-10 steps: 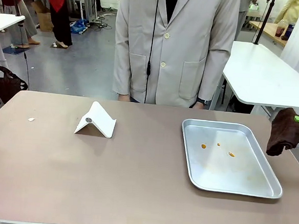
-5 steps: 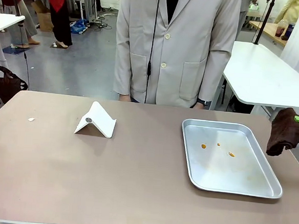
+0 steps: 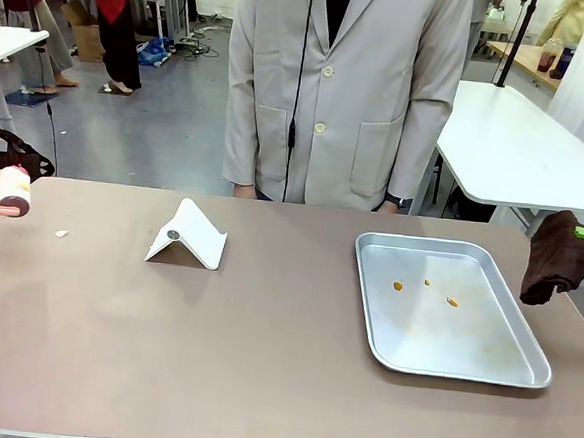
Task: Clean the surface of the table.
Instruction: If a person points to the right, clean the right side of the table with your right hand, and if they point to the left, clean the left side with your left hand.
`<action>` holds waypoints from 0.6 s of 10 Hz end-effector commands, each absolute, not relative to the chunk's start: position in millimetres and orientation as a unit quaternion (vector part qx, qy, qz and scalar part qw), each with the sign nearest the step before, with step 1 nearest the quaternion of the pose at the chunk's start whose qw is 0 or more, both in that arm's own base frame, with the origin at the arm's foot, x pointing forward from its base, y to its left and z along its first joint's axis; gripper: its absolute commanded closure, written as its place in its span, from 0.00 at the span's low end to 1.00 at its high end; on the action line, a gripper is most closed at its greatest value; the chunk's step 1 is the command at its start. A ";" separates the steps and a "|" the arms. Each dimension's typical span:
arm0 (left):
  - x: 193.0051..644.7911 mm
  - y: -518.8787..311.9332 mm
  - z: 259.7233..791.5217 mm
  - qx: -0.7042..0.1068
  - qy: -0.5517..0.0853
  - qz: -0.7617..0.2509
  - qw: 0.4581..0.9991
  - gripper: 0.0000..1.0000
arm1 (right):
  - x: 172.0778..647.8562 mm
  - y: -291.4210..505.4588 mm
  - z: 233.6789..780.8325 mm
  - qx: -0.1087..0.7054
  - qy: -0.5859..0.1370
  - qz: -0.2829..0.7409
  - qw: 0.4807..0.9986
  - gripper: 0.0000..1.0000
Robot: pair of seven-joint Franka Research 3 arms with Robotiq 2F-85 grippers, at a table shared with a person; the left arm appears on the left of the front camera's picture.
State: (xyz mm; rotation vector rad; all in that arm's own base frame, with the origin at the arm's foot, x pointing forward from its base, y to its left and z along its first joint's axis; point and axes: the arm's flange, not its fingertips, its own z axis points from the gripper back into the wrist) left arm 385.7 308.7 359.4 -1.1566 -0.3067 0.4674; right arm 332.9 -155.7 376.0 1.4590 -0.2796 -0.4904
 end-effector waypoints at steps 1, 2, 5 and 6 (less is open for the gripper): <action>399.3 307.3 358.2 -0.523 -0.123 0.247 0.807 0.78 | 331.8 -155.1 379.7 0.661 -0.125 -0.218 0.707 1.00; 406.5 305.1 352.3 -0.501 -0.119 0.256 0.818 0.78 | 331.8 -155.1 379.7 0.661 -0.125 -0.218 0.707 1.00; 416.6 291.4 333.4 -0.452 -0.102 0.254 0.849 0.78 | 331.8 -155.1 379.7 0.661 -0.125 -0.218 0.707 1.00; 419.6 285.4 326.4 -0.430 -0.096 0.249 0.862 0.78 | 331.8 -155.1 379.7 0.661 -0.125 -0.218 0.707 1.00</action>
